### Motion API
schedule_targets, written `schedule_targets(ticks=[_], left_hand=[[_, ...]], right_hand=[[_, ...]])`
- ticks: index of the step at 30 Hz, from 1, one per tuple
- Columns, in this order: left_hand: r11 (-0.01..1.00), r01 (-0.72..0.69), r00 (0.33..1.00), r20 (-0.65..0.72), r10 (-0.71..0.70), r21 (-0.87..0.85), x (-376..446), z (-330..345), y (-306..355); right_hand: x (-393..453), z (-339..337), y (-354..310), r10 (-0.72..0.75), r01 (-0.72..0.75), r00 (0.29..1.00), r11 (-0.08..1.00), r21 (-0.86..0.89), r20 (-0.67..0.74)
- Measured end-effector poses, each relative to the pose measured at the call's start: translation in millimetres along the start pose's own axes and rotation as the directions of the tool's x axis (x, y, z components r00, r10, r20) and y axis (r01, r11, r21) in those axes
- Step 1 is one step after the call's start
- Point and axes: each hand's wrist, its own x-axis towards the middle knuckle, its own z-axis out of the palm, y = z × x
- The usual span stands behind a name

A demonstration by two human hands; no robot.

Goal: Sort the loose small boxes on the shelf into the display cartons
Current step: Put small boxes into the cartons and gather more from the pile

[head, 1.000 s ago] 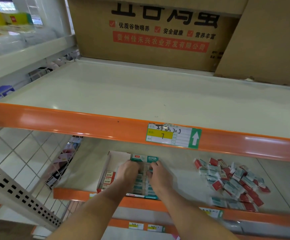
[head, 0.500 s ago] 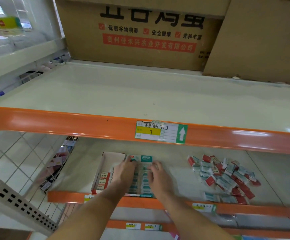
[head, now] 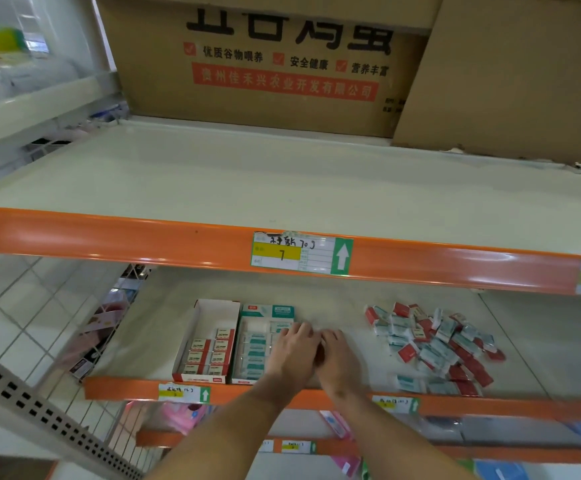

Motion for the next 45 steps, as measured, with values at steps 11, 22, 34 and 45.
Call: schedule_targets(ticks=[11,22,34,45], left_hand=[[0.991,-0.127,0.987,0.107,0.122,0.038,14,19,43],[0.964,-0.262,0.936,0.23,0.265,-0.045,27,45,100],[0.922,-0.385,0.901,0.234,0.365,0.044,35,66,138],[0.988,-0.134,0.967,0.209,0.147,-0.074,39,66,114]], right_hand=[[-16,-32,55,0.165,-0.164,0.982,0.986,0.016,-0.09],[-46,-76,107,0.275,-0.282,0.944,0.959,-0.014,-0.183],[-55,-96,142,0.364,-0.357,0.903,0.931,0.072,-0.23],[-39,-87,140,0.299,-0.315,0.918,0.949,-0.02,-0.262]])
